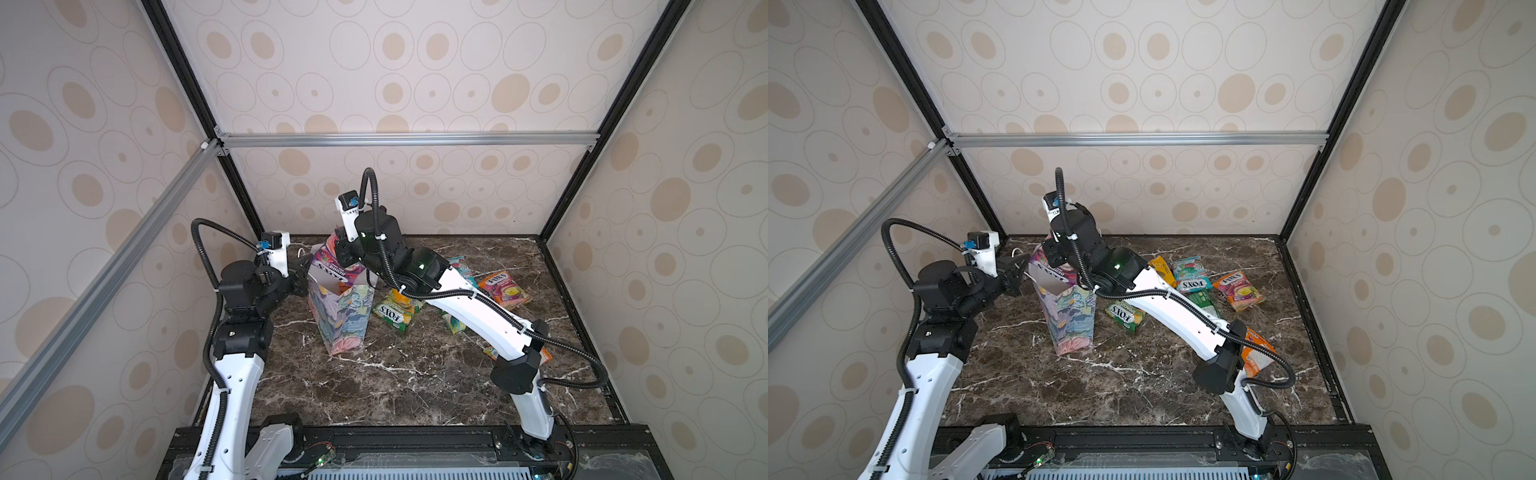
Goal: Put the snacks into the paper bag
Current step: 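Lower the purple packet into the bag opening beside the left gripper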
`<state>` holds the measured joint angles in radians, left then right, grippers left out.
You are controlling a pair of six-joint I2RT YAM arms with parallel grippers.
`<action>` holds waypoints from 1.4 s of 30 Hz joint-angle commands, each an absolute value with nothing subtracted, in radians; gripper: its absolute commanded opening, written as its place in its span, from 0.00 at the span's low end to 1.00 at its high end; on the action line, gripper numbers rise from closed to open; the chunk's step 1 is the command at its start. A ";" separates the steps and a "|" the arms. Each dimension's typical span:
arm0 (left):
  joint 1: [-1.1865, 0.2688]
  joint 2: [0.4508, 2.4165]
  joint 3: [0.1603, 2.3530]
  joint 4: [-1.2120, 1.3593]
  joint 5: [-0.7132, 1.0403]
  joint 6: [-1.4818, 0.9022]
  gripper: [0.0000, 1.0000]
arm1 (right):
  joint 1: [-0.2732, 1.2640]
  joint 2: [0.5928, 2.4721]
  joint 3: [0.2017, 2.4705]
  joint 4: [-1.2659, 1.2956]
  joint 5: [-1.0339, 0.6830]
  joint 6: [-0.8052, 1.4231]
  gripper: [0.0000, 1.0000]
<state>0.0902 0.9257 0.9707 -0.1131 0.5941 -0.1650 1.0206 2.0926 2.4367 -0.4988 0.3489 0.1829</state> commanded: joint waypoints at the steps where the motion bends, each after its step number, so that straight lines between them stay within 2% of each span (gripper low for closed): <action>1: 0.098 0.908 0.980 -0.095 0.595 -0.149 0.00 | 1.019 2.112 2.474 -0.510 0.420 0.215 0.00; 11: 0.100 0.912 0.979 -0.095 0.596 -0.149 0.00 | 1.030 2.158 2.505 -0.586 0.457 0.239 0.00; 42: 0.098 0.906 0.980 -0.095 0.585 -0.144 0.00 | 1.042 2.267 2.563 -0.623 0.303 0.239 0.00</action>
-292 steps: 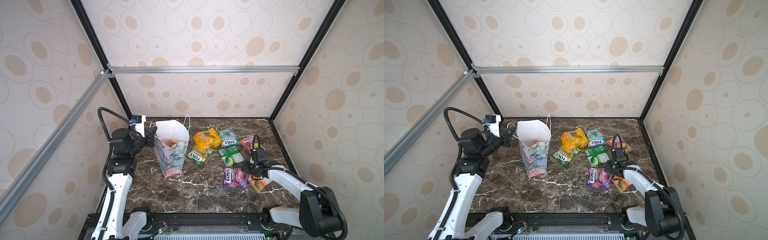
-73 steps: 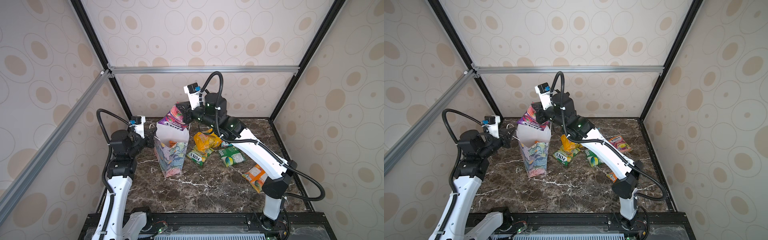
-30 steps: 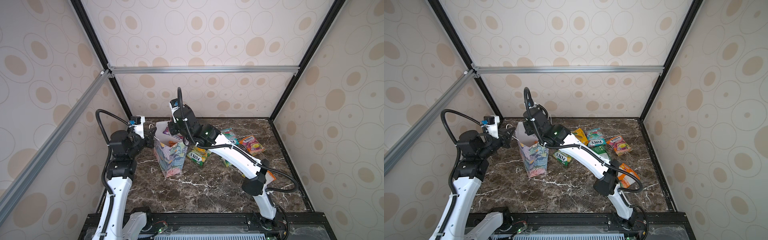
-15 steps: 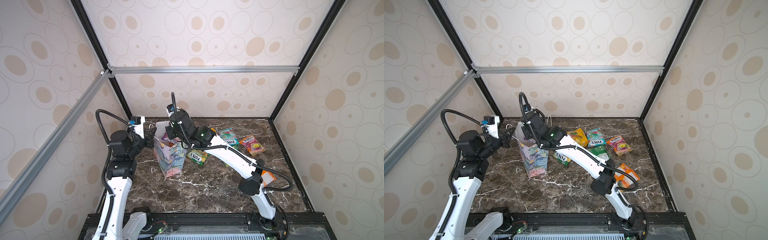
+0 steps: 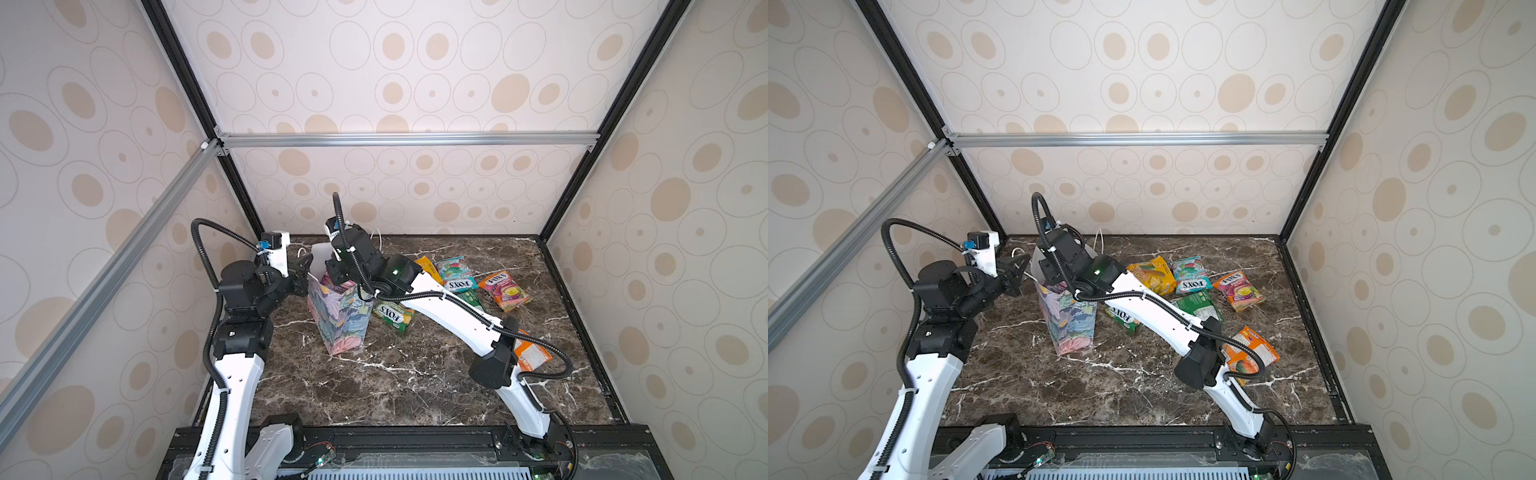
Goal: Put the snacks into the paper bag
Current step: 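Lower the purple packet into the bag opening beside the left gripper, then open the right gripper to release the purple packet inside the bag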
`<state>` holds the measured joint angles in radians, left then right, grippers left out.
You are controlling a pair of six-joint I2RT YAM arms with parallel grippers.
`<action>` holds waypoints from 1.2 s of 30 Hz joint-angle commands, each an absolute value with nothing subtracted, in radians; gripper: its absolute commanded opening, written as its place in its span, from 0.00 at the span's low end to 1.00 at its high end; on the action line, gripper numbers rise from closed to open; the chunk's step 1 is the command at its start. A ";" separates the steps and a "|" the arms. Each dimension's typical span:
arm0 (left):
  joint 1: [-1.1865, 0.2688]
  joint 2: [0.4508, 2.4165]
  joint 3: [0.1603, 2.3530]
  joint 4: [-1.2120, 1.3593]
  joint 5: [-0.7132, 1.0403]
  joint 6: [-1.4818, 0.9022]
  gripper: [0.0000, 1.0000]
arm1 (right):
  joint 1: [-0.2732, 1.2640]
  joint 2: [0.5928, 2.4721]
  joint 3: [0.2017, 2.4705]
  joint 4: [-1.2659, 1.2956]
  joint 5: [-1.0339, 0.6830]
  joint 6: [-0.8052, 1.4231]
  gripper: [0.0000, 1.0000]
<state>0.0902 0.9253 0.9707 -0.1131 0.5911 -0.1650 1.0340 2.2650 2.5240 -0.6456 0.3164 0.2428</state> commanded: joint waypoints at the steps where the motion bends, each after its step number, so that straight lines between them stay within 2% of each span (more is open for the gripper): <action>1: 0.100 0.906 0.978 -0.096 0.586 -0.144 0.00 | 1.042 2.270 2.563 -0.623 0.298 0.239 0.00; 19: 0.098 0.910 0.977 -0.095 0.583 -0.143 0.00 | 1.042 2.279 2.565 -0.614 0.246 0.224 0.00; 21: 0.098 0.910 0.978 -0.096 0.583 -0.144 0.00 | 1.042 2.283 2.565 -0.610 0.233 0.230 0.05; 28: 0.099 0.908 0.977 -0.097 0.578 -0.143 0.00 | 1.042 2.284 2.586 -0.594 0.186 0.225 0.07; 30: 0.099 0.908 0.978 -0.097 0.577 -0.143 0.00 | 1.042 2.284 2.594 -0.594 0.183 0.220 0.15; 33: 0.100 0.907 0.977 -0.097 0.574 -0.142 0.00 | 1.042 2.281 2.597 -0.594 0.186 0.215 0.35; 36: 0.100 0.907 0.978 -0.097 0.572 -0.142 0.00 | 1.040 2.277 2.600 -0.596 0.183 0.206 0.39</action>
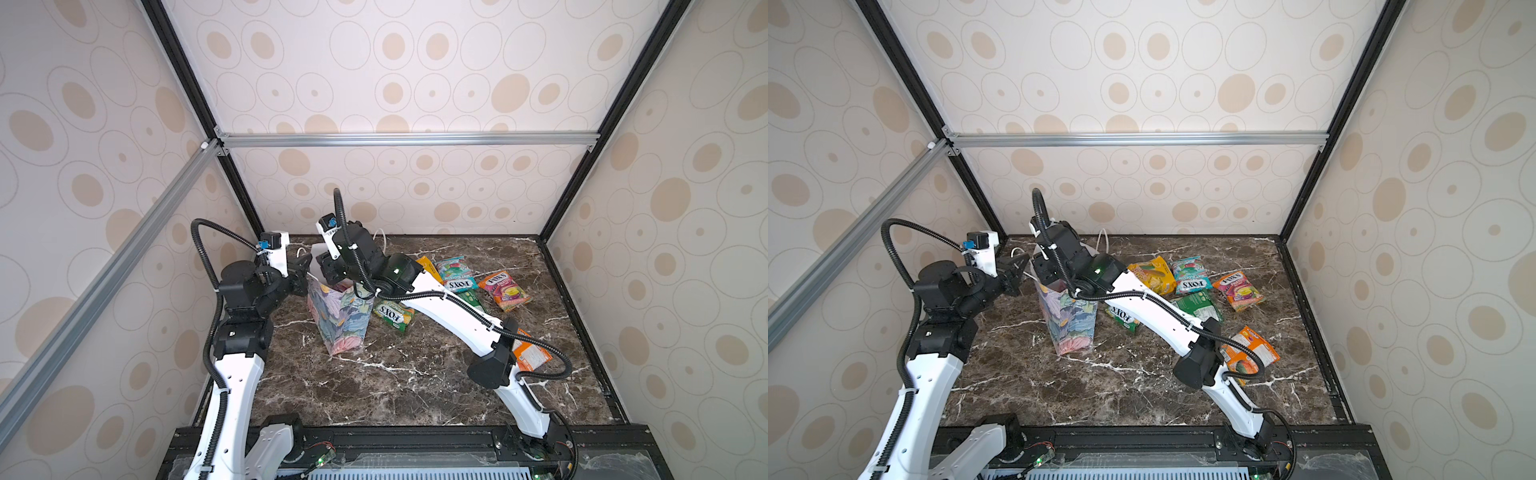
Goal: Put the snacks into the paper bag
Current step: 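Open the right gripper to release the purple packet inside the bag, then withdraw the right gripper up out of the bag toward the packets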
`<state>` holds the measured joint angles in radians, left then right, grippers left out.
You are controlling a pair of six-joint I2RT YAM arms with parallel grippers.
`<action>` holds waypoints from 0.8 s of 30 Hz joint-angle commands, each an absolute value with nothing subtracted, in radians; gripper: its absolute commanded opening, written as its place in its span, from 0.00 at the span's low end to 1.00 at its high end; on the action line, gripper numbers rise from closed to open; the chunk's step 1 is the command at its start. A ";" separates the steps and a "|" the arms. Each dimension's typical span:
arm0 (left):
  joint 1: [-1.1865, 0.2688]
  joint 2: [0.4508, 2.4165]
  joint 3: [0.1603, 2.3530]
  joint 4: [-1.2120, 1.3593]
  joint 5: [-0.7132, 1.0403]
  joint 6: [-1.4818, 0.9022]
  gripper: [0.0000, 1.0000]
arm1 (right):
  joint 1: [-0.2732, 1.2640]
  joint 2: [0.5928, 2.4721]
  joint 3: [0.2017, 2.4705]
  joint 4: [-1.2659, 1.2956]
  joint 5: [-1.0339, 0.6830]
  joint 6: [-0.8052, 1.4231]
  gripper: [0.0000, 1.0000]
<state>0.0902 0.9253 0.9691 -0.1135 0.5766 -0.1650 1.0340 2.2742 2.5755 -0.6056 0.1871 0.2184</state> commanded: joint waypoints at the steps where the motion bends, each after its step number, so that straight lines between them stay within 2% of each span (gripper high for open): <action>1: 0.098 0.907 0.978 -0.098 0.570 -0.141 0.00 | 1.041 2.272 2.604 -0.600 0.184 0.200 0.40; 8: 0.100 0.904 0.980 -0.104 0.554 -0.139 0.00 | 1.027 2.154 2.568 -0.657 0.279 0.111 0.47; 17: 0.100 0.903 0.980 -0.103 0.555 -0.139 0.00 | 0.924 1.837 2.117 -0.576 0.389 0.122 0.55; 20: 0.101 0.904 0.979 -0.104 0.554 -0.138 0.00 | 0.894 1.794 2.028 -0.560 0.367 0.150 0.59; 24: 0.101 0.904 0.979 -0.104 0.550 -0.138 0.00 | 0.834 1.787 1.972 -0.548 0.245 0.215 0.62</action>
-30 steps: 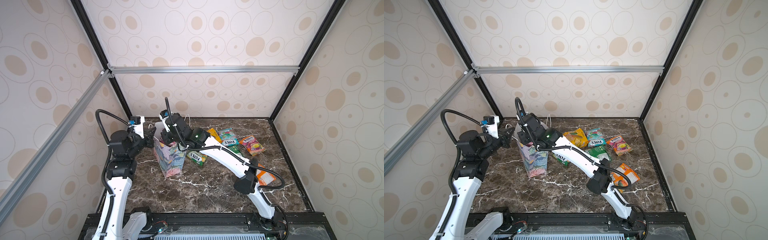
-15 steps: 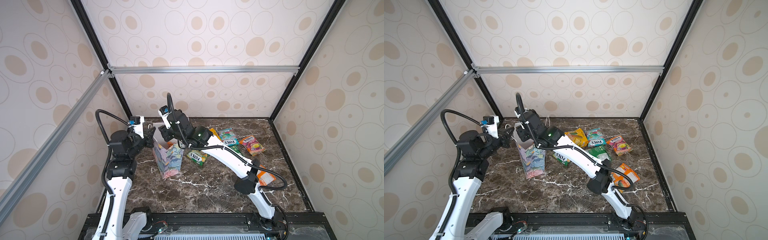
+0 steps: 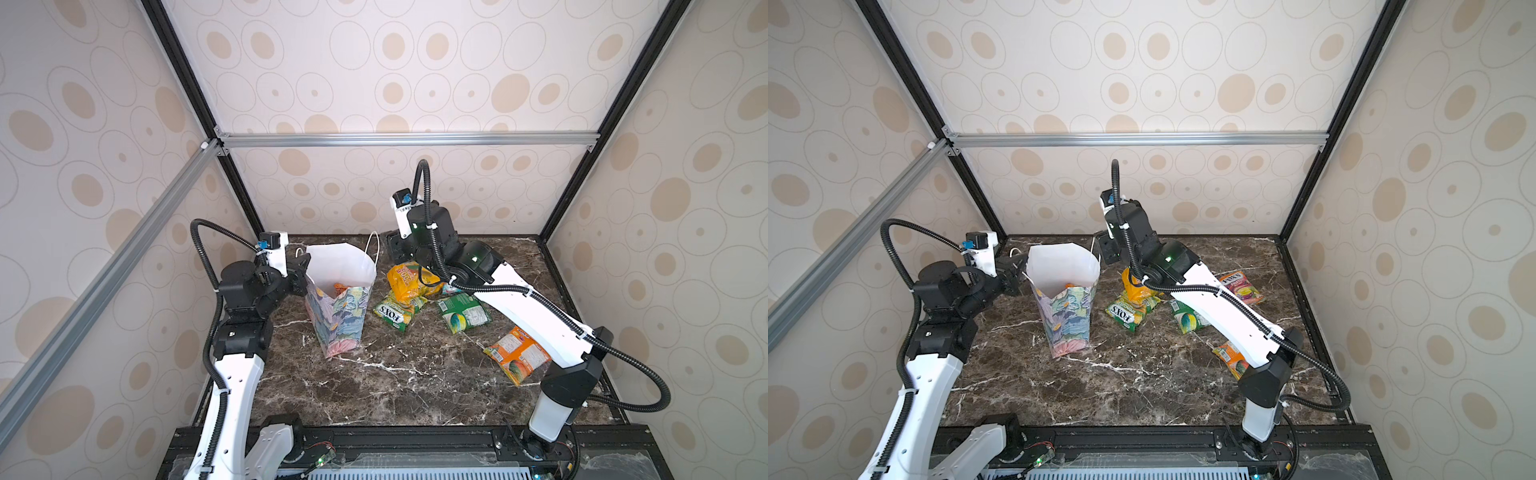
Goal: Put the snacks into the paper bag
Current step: 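Withdraw the right gripper up out of the bag toward the packets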
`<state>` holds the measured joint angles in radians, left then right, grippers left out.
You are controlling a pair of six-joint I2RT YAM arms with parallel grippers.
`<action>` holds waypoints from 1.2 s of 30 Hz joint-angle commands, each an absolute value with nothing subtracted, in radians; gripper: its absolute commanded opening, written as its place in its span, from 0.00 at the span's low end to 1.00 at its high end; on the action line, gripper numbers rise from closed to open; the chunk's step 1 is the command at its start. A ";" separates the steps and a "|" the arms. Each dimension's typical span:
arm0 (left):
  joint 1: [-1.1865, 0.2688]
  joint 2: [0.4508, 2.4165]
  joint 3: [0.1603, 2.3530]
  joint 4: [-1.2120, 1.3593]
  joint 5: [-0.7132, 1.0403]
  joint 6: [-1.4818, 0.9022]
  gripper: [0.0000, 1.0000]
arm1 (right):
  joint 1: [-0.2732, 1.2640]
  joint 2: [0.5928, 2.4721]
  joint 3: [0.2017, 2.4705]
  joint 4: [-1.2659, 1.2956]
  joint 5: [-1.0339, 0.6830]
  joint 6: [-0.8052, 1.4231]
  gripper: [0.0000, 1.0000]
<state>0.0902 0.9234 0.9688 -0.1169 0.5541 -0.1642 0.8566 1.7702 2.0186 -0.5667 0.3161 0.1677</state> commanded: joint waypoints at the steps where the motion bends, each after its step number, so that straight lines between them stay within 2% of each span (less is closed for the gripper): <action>1: 0.100 0.904 0.978 -0.104 0.551 -0.137 0.00 | 0.830 1.790 1.963 -0.538 0.227 0.216 0.63; 15: 0.100 0.907 0.979 -0.108 0.552 -0.136 0.00 | 0.813 1.915 2.043 -0.513 0.137 0.184 0.64; 19: 0.101 0.906 0.980 -0.107 0.551 -0.135 0.00 | 0.803 1.974 2.122 -0.541 0.117 0.183 0.51; 22: 0.100 0.904 0.979 -0.108 0.550 -0.135 0.00 | 0.802 2.010 2.181 -0.557 0.105 0.177 0.31; 25: 0.101 0.904 0.981 -0.109 0.545 -0.133 0.00 | 0.802 2.029 2.244 -0.586 0.096 0.177 0.01; 30: 0.100 0.902 0.979 -0.109 0.539 -0.132 0.00 | 0.808 1.991 2.256 -0.581 0.080 0.158 0.00; 36: 0.101 0.910 0.981 -0.114 0.531 -0.132 0.00 | 0.819 1.897 2.120 -0.511 0.031 0.177 0.00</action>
<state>0.0902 0.9234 0.9688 -0.1371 0.5358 -0.1600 0.8120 1.9778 2.1666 -0.5667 0.0689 0.1688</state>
